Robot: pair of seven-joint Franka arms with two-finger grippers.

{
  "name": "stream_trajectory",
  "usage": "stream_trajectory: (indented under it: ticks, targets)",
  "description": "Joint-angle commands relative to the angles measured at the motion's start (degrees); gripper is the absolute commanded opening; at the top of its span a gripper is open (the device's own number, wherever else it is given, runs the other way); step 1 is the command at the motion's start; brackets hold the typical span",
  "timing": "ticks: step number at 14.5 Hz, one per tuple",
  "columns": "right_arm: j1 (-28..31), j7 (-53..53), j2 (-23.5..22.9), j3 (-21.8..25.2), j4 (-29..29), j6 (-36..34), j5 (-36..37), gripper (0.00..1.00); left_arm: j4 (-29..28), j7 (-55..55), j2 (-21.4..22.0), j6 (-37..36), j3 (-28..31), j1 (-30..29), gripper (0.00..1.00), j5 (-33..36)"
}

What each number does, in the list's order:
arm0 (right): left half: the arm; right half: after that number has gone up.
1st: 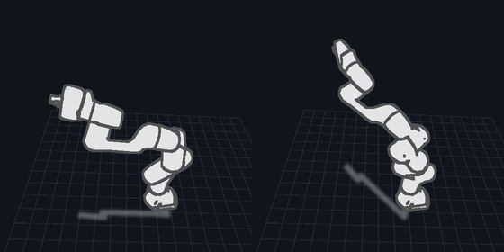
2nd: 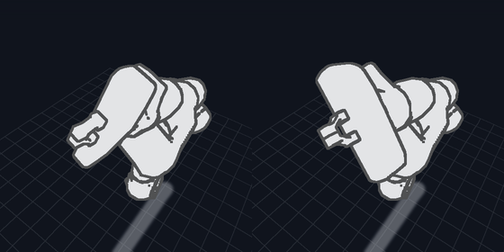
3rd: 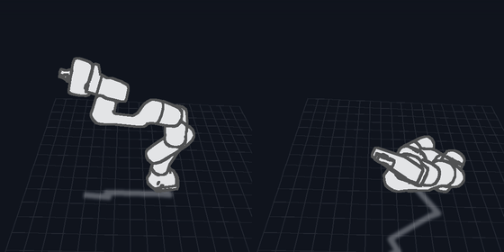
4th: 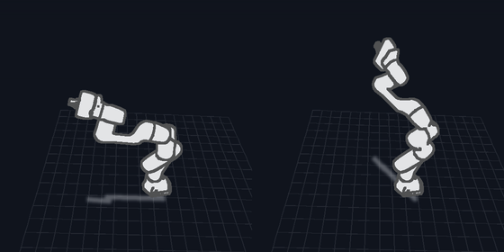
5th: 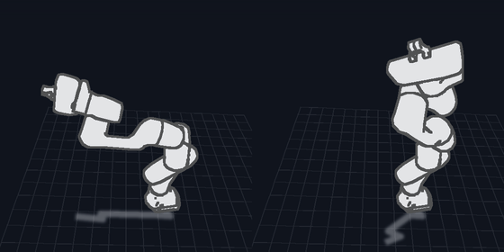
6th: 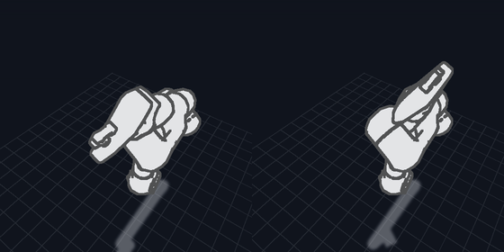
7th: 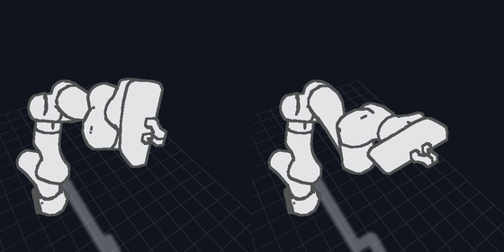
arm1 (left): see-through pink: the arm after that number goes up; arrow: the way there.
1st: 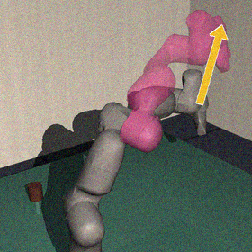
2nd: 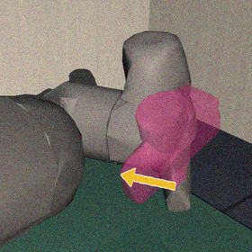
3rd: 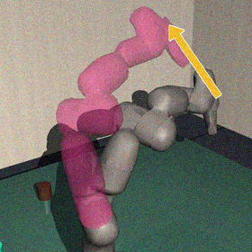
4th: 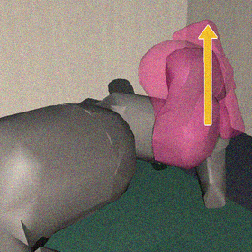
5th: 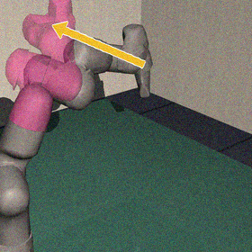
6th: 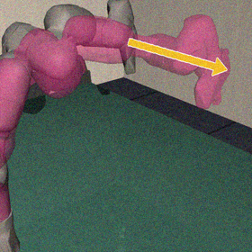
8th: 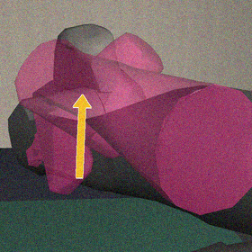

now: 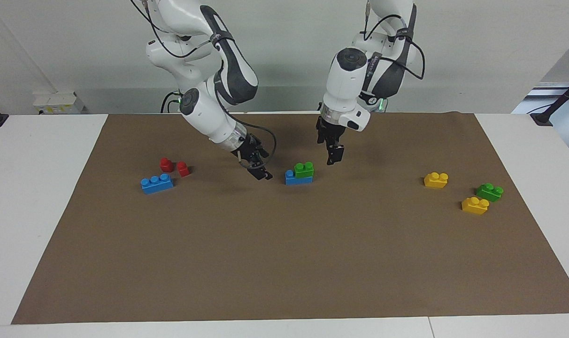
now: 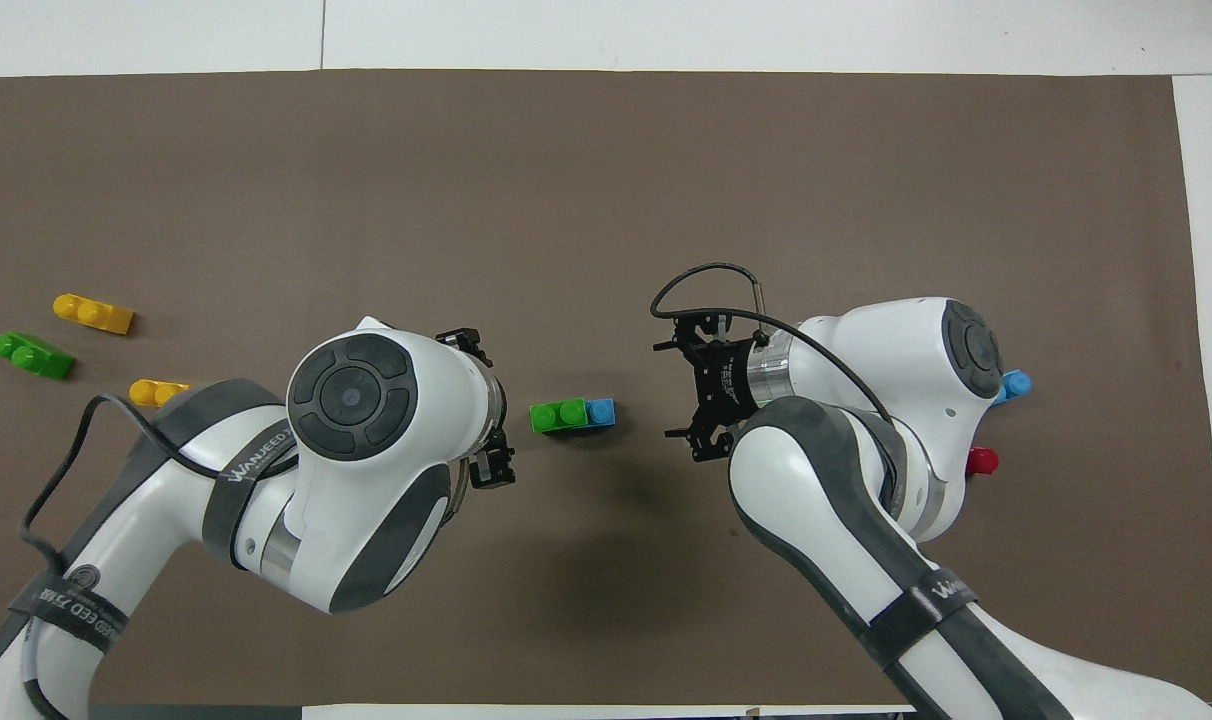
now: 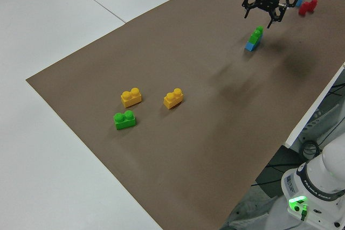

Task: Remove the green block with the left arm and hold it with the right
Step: 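Lower the left gripper to the green brick while the right gripper nears the blue brick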

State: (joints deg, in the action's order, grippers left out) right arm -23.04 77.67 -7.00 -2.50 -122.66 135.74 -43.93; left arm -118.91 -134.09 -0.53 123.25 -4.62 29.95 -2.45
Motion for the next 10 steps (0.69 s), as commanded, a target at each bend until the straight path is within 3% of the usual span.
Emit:
stream_trajectory:
  ticks: [1, 10]
  targets:
    - [-0.6, -2.0, -1.8, 0.1, -0.6, 2.7, -3.3, 1.00, -0.7, -2.9, -1.8, 2.7, 0.9, 1.9, 1.00, -0.9]
    - [-5.2, -2.2, -8.3, 0.1, 0.7, 8.6, -7.6, 1.00, -3.4, -6.5, -3.2, 6.8, 0.9, 3.6, 1.00, -0.9]
